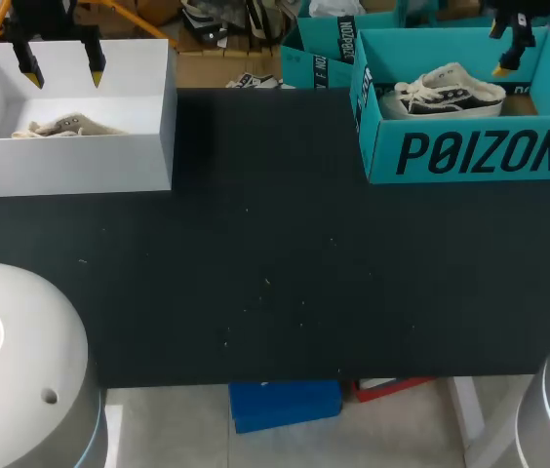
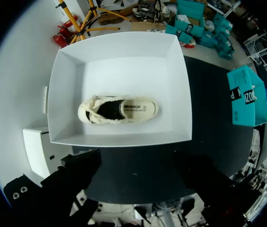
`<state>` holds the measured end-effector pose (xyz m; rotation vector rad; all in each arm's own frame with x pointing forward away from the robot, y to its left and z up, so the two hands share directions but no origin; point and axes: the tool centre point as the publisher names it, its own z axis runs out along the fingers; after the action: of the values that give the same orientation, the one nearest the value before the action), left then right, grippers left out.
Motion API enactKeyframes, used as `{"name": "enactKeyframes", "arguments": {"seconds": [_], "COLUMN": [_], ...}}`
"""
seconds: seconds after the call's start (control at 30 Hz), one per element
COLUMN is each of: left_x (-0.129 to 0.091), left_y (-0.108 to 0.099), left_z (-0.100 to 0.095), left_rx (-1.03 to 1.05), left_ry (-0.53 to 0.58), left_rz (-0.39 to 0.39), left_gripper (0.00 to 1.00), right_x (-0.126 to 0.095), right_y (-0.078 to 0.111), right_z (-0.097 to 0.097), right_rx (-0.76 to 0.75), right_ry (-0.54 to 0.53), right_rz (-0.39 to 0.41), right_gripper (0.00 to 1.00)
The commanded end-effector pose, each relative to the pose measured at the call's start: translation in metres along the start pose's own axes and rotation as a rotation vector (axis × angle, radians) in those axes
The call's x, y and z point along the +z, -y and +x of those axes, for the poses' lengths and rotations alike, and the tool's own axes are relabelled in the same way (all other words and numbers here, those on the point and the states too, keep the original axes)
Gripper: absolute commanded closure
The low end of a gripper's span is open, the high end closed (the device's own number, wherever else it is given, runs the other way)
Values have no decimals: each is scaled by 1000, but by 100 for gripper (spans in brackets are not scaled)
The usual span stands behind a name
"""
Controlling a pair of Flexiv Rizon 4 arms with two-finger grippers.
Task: Take the shoe out of the shoebox, open the shoe tongue, remove and reinsert the insole, then place the shoe into the shoebox
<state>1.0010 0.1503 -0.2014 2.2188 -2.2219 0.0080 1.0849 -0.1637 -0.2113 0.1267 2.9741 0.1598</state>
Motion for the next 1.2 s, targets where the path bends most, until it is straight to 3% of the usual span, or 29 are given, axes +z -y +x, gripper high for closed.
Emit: {"name": "enactKeyframes", "arguments": {"seconds": [0.03,0.27,0.7,0.83,0.9,1.07,1.2], "left_x": [-1,-1,-1,-1,-1,-1,-1], "left_y": [0,0,0,0,0,0,0], "left_z": [0,0,0,0,0,0,0], "left_rx": [0,0,0,0,0,0,0], "left_ry": [2,2,2,2,2,2,2], "left_rz": [-2,-2,-2,-2,-2,-2,-2], "left_gripper": [0,0,0,0,0,0,0], "right_x": [11,32,75,89,97,113,125], "right_y": [-3,-8,-27,-29,-30,-28,-23], "right_z": [-24,-38,-42,-39,-39,-42,-47], "right_rx": [-231,-275,-173,-148,-136,-125,-125], "right_ry": [-145,-173,-154,-154,-154,-152,-148], "right_rz": [27,90,158,160,156,150,151], "right_gripper": [0,0,0,7,18,32,38]}}
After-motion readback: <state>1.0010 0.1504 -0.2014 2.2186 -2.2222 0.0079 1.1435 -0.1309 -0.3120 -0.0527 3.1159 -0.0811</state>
